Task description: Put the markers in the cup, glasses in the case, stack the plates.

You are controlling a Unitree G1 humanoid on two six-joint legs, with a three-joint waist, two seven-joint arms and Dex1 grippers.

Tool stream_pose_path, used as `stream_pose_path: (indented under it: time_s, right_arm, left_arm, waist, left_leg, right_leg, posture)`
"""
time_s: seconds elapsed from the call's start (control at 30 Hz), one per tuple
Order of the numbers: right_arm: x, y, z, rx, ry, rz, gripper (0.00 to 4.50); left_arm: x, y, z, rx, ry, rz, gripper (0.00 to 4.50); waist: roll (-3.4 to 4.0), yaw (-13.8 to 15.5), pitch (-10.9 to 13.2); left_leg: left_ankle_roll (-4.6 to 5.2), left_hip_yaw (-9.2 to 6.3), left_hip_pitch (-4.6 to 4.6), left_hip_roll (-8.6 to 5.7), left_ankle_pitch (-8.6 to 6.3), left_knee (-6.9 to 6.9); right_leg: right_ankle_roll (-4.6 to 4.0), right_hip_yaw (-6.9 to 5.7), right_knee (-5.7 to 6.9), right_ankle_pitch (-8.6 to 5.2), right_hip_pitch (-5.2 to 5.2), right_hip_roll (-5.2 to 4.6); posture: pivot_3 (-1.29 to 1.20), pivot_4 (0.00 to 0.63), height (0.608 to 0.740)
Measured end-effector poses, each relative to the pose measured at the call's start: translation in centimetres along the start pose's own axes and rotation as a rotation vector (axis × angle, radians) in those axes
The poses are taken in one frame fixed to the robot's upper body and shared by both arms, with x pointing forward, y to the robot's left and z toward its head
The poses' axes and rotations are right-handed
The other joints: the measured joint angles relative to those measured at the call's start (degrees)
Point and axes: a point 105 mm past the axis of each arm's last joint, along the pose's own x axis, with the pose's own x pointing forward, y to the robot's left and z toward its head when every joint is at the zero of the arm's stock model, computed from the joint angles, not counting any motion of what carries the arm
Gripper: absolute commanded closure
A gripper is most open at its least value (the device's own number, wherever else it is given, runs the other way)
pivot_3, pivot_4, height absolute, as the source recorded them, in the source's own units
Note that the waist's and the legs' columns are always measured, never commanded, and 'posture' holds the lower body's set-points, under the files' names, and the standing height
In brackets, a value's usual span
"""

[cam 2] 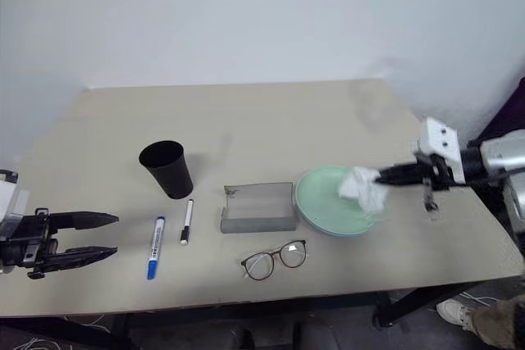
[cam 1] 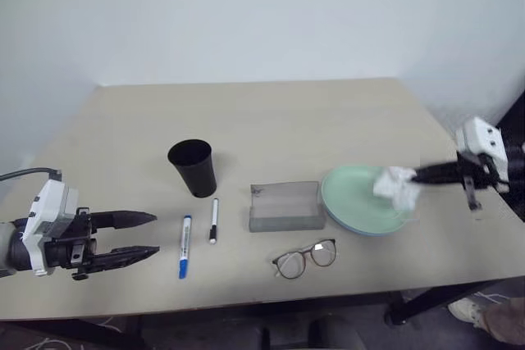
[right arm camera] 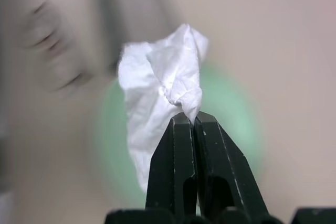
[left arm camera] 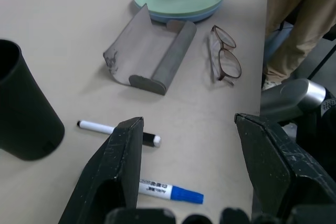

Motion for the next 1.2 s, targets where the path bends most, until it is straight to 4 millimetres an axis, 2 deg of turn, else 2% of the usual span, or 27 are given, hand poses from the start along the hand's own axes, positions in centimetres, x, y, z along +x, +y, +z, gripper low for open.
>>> stream_pose_path:
  time_s: [0.13,0.23,0.4,0.5,0.57,0.67,0.87,1.0,1.13,1.2]
  right_arm:
    - [2.8,0.6,-2.2,0.065,0.066,-0.006,4.46]
    - [3.6,1.4,-3.6,0.086,0.108,0.007,4.46]
    - [4.3,2.2,-5.2,0.077,0.174,0.006,4.46]
    - [4.3,2.3,-5.3,0.078,0.178,0.010,3.86]
    - [4.2,2.4,-5.3,0.080,0.178,0.024,3.26]
    - [4.0,2.7,-5.1,0.080,0.172,0.056,2.18]
    - [3.6,2.8,-4.2,0.065,0.142,0.088,0.04]
    - [2.5,2.9,-2.4,0.087,0.073,0.146,0.04]
    - [0.5,3.9,0.5,0.093,-0.003,0.246,0.04]
    - [0.3,4.6,1.4,0.081,-0.027,0.292,0.04]
  left_arm:
    - [0.0,-0.1,-0.3,-0.015,0.005,-0.001,1.61]
    - [0.0,-0.1,-0.4,-0.018,0.005,0.003,1.61]
    - [0.0,0.0,-0.4,-0.024,0.003,0.009,1.61]
    - [0.2,0.2,-0.1,-0.023,-0.003,0.014,1.61]
    - [0.4,0.4,0.1,-0.023,-0.008,0.014,1.61]
    - [0.9,0.7,0.4,-0.015,-0.014,0.009,1.61]
    - [3.4,1.3,0.8,0.012,-0.035,-0.014,1.61]
    - [5.7,2.5,2.5,0.089,-0.048,-0.009,1.61]
    - [8.3,1.9,4.3,0.137,-0.036,-0.101,1.61]
    - [9.6,1.6,5.4,0.151,-0.041,-0.152,1.61]
  waist:
    - [0.08,0.6,0.0]
    - [0.11,0.7,-0.1]
    - [0.17,0.4,-0.1]
    - [0.18,0.3,0.0]
    - [0.18,0.3,0.0]
    - [0.19,0.2,0.0]
    - [0.18,0.4,-0.1]
    - [0.19,0.5,0.0]
    - [0.18,0.4,-0.1]
    - [0.16,0.4,-0.1]
  left_leg:
    - [0.11,-0.03,-0.31,-0.11,-0.14,0.00]
    - [0.11,-0.03,-1.05,-0.11,-0.17,0.07]
    - [0.12,0.06,-1.02,-0.11,-0.20,0.12]
    - [0.13,0.07,-0.98,-0.09,-0.19,0.28]
    - [0.14,0.08,-0.95,-0.06,-0.18,0.41]
    - [0.20,0.15,-0.94,-0.05,-0.15,0.55]
    - [0.23,0.20,-0.96,-0.06,-0.13,0.65]
    - [0.23,0.18,-1.01,-0.07,-0.12,0.68]
    - [0.27,0.18,-1.02,-0.07,-0.15,0.66]
    - [0.27,0.18,-0.96,-0.07,-0.15,0.68]
  right_leg:
    - [0.15,0.09,0.01,0.19,-0.26,-0.09]
    - [0.09,0.13,0.01,0.61,-0.92,-0.05]
    - [0.10,0.00,-0.01,0.61,-0.90,0.00]
    - [0.24,-0.06,0.00,0.53,-0.81,0.09]
    - [0.29,-0.08,0.01,0.58,-0.74,0.11]
    - [0.34,-0.09,0.01,0.63,-0.68,0.10]
    - [0.46,-0.04,0.01,0.81,-0.66,0.08]
    - [0.50,-0.05,0.01,0.87,-0.67,0.10]
    - [0.54,-0.05,-0.02,0.88,-0.67,0.09]
    - [0.55,-0.05,-0.02,0.89,-0.60,0.12]
  posture:
    - [0.00,0.000,0.738]
    - [0.00,0.000,0.738]
    - [0.00,0.000,0.738]
    - [0.00,0.000,0.738]
    - [0.00,0.000,0.738]
    - [0.00,0.000,0.738]
    - [0.00,0.000,0.738]
    - [0.00,0.000,0.738]
    - [0.00,0.000,0.738]
    - [0.00,0.000,0.738]
